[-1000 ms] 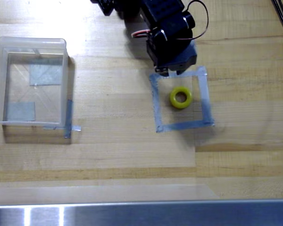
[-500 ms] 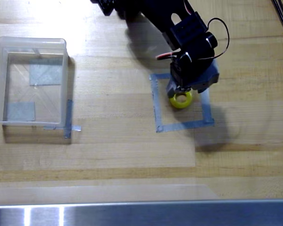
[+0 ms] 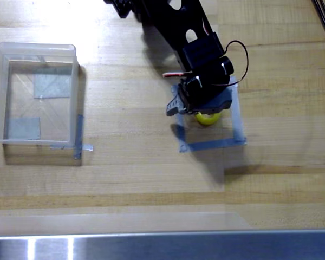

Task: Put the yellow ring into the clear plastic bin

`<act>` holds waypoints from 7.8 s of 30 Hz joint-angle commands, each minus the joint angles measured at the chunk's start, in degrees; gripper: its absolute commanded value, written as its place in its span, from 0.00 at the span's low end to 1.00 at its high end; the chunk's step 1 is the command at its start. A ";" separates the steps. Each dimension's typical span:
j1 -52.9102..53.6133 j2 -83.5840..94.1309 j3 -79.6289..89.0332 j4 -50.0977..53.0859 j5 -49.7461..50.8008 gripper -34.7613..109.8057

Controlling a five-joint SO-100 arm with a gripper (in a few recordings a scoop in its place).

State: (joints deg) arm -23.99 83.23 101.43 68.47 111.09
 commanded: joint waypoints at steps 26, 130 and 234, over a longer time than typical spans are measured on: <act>-2.99 2.64 5.27 -3.96 0.97 0.47; -2.02 17.67 26.19 -22.32 -1.23 0.45; 75.23 -0.70 -1.23 -12.74 -26.37 0.24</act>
State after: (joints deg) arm 49.75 81.21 103.54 56.78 83.76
